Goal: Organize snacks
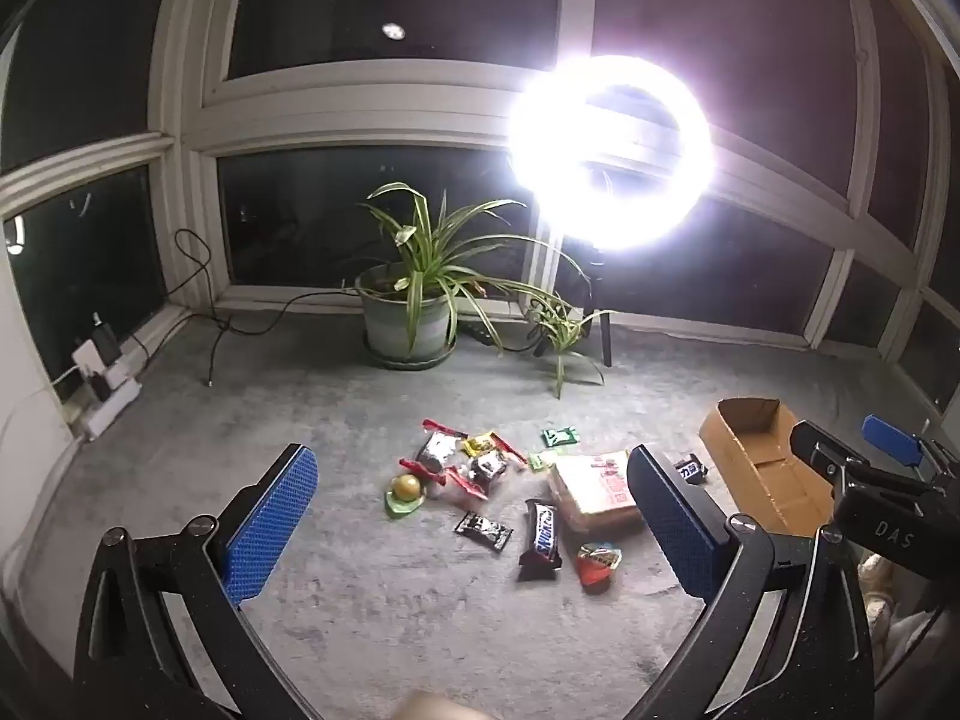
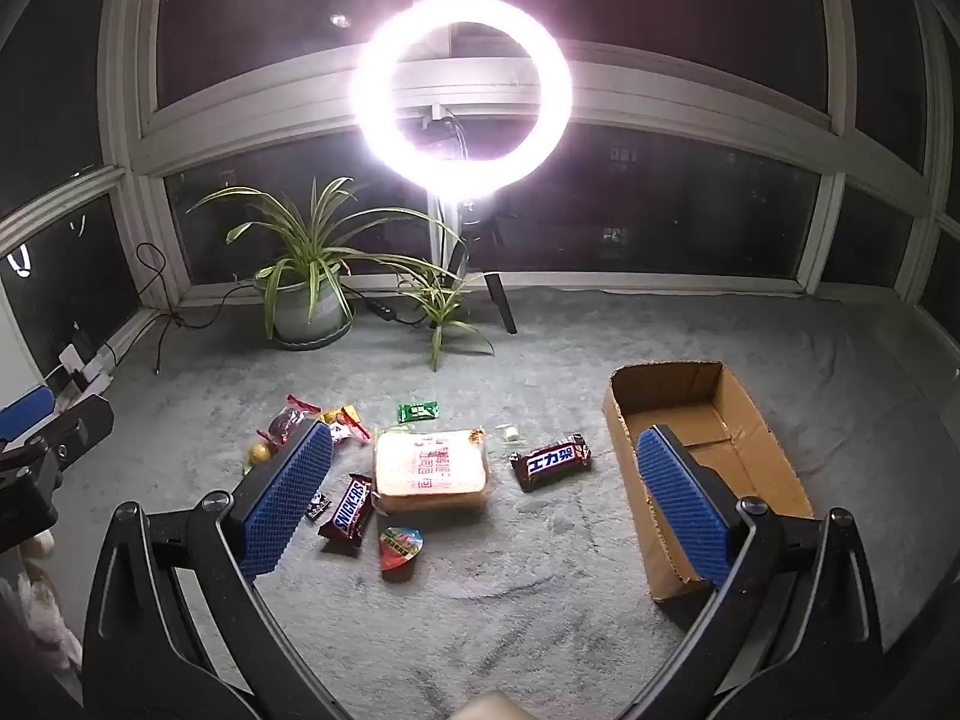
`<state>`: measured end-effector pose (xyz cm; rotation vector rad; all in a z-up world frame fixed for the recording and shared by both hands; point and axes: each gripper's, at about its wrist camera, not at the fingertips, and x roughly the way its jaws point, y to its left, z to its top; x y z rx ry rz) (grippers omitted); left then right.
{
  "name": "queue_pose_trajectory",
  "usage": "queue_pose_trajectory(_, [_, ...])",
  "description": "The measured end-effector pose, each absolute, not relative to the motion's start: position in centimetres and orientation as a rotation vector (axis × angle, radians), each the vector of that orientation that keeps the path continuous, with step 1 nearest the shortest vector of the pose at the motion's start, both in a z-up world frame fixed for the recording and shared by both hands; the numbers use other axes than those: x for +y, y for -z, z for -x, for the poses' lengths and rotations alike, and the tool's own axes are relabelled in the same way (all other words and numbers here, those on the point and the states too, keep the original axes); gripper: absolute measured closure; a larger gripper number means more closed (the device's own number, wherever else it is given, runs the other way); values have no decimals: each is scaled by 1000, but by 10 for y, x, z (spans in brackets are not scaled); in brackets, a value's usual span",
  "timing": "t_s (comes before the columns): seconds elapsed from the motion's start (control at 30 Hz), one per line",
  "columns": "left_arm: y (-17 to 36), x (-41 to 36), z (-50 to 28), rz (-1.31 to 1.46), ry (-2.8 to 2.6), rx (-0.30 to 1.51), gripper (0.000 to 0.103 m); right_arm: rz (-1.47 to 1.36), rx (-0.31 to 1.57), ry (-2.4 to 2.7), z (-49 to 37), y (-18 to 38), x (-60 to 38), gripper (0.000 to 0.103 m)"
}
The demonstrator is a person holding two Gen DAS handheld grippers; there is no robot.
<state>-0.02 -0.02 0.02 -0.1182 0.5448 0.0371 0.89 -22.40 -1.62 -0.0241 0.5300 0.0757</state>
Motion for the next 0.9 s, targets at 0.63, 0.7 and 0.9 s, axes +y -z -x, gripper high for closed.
queue_pose_trajectory(0.63, [-1,0,-1,117,-26,552,1,15,533,-83,-9,16,-222,0])
queue_pose_trajectory(0.7, [-1,0,-1,114,-25,553,1,13,534,-83,-8,15,-222,0])
queue_pose_trajectory(0.9, [-2,0,-1,114,-23,552,1,14,532,-82,-7,14,-220,0])
